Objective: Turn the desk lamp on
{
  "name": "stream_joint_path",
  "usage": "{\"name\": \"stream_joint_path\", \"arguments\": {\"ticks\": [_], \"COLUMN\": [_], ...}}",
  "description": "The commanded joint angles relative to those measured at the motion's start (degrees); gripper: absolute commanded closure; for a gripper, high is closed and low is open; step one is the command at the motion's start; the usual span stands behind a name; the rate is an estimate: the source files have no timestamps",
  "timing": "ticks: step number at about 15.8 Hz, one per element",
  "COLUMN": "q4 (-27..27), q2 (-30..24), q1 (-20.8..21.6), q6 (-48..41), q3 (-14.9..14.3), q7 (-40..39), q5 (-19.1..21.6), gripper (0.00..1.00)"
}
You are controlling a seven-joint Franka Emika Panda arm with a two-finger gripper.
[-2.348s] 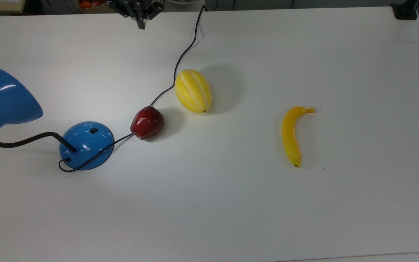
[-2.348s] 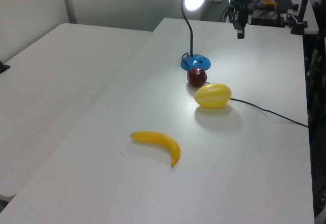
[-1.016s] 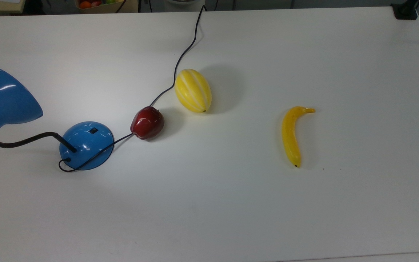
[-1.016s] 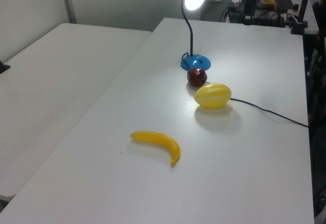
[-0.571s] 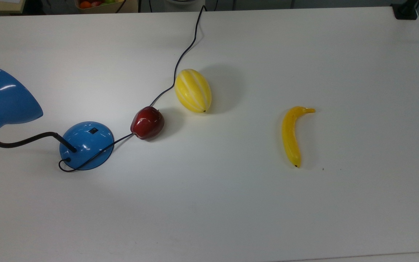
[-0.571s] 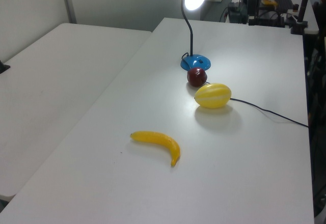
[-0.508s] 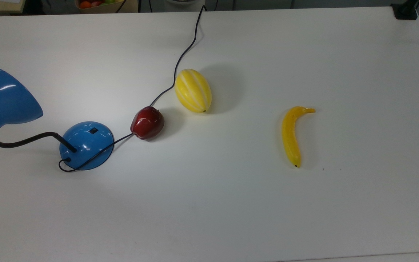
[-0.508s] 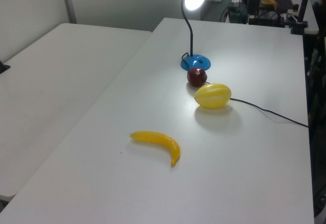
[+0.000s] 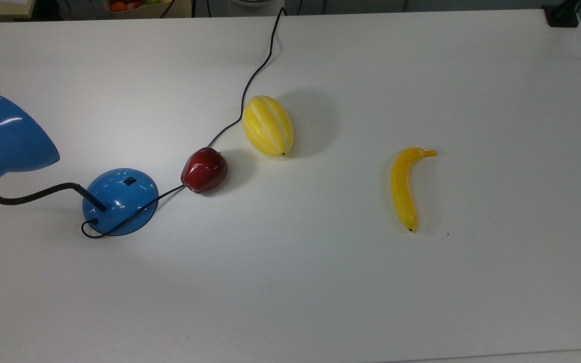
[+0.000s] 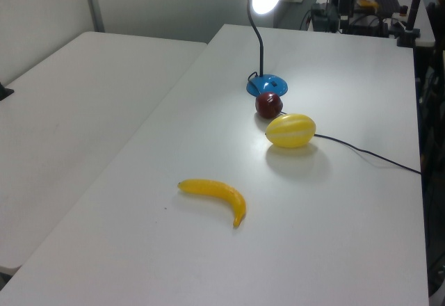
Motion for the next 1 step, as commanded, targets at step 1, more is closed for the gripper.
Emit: {"name": "stream_joint_path", "arguments": {"ticks": [1], "q4": [0.72], "q2": [-0.27], "q1": [1.62], "q6": [-1.73], "q3": [-1.54], "q7": [0.21], "q5": [0.4], "gripper": [0.0]}}
